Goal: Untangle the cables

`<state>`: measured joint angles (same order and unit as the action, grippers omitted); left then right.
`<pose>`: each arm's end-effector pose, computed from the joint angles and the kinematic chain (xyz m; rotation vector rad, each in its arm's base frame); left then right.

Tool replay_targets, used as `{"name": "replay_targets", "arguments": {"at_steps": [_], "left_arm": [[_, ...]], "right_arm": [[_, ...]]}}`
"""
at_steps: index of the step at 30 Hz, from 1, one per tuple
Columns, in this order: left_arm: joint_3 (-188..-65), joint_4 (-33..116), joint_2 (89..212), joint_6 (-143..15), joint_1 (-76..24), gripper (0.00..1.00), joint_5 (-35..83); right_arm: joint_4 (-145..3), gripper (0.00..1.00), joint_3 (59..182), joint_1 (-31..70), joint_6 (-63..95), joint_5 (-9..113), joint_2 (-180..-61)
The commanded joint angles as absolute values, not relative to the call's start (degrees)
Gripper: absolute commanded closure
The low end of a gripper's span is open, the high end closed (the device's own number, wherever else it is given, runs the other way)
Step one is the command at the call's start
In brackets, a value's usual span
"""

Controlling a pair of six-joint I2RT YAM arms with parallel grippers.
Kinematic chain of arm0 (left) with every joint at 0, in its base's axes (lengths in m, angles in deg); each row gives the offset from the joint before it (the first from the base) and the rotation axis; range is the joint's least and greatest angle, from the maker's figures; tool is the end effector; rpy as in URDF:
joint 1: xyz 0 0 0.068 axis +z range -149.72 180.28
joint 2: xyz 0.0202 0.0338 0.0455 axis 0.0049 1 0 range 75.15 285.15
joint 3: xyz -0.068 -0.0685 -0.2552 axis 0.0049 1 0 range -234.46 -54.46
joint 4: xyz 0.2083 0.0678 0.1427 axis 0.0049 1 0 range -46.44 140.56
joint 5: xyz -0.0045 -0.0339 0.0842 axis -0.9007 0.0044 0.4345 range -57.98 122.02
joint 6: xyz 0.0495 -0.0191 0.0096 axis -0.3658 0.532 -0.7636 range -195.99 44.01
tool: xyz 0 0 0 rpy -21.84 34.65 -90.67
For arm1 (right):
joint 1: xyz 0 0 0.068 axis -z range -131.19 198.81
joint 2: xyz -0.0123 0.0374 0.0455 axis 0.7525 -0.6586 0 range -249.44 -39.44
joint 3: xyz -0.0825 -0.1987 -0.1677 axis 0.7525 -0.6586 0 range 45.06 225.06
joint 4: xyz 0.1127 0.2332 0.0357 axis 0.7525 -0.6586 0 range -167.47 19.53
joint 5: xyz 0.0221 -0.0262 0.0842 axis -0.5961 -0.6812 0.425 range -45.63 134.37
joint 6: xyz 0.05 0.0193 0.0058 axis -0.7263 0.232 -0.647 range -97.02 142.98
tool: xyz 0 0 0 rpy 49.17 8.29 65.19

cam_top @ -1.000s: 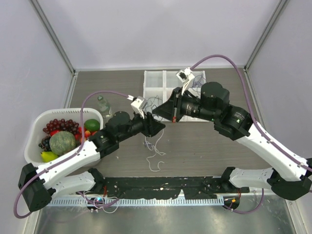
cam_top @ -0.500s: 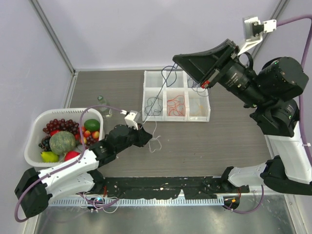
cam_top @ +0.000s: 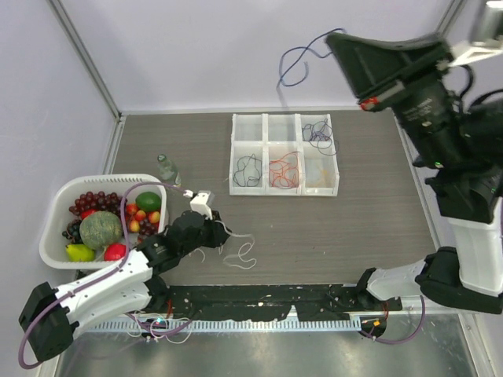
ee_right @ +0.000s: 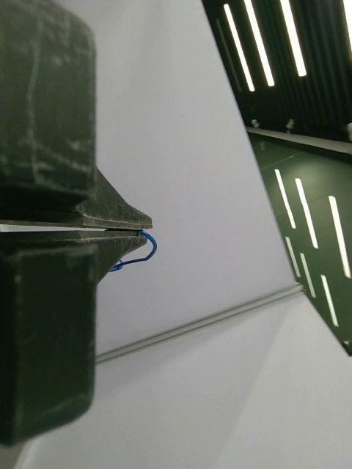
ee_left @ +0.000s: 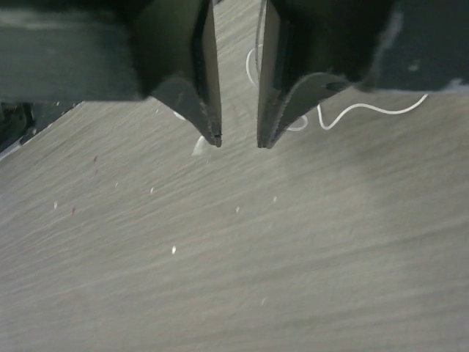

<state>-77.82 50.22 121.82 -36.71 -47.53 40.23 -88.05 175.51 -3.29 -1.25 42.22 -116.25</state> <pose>0.1261 -0.1316 0.2092 0.0719 2.1813 -0.7544 0.0904 0.1139 0.6679 -0.2065 0.9871 1.2088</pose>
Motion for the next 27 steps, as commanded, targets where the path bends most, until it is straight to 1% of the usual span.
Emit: {"name": "replay_targets", "arguments": {"at_steps": [1,3,6,7,9,10,15,18,20,23,25,27], "left_arm": [[-78.8,52.8,116.7,-37.5,-47.2,0.64,37.7],[-79.7,53.3,114.2,-37.8,-47.2,0.58,38.0],[-81.3,55.3,111.9,-37.7,-47.2,0.57,40.3],[-82.1,55.8,111.5,-37.9,-47.1,0.55,40.3],[-84.0,56.5,111.3,-38.3,-47.1,0.46,39.4],[-85.3,57.0,111.6,-38.5,-47.1,0.4,38.7],[-94.0,63.1,115.7,-42.1,-47.1,0.21,35.9],[-99.4,69.5,120.4,-45.1,-47.2,0.13,34.8],[-103.0,73.8,123.4,-46.4,-47.1,0.11,34.0],[-106.7,79.5,127.4,-48.1,-47.2,0.11,33.0],[-107.3,82.0,129.2,-48.2,-47.1,0.12,32.9],[-107.0,82.8,129.8,-48.1,-47.2,0.14,32.5]], "right_arm": [[-82.7,0.99,170.3,-3.3,2.1,36.1,-111.2],[-83.5,0.99,166.5,-3.4,2.0,35.3,-109.8],[-84.8,0.99,164.2,-3.3,2.1,34.1,-108.5],[-85.3,0.99,163.6,-3.3,2.5,33.0,-108.4],[-87.5,0.99,163.1,-3.3,3.6,31.3,-108.5],[-89.0,0.99,162.8,-3.4,4.5,30.1,-108.5],[-91.7,0.99,158.8,-3.3,4.9,26.0,-109.1],[-93.7,0.99,159.0,-3.2,5.3,23.5,-111.0],[-95.2,0.99,160.3,-3.1,6.4,22.9,-113.2],[-96.7,0.99,161.9,-2.0,7.5,21.2,-116.9],[-98.2,0.99,163.6,2.2,5.2,22.3,-119.7],[-98.9,0.99,164.8,8.9,0.6,27.9,-122.2]]}}
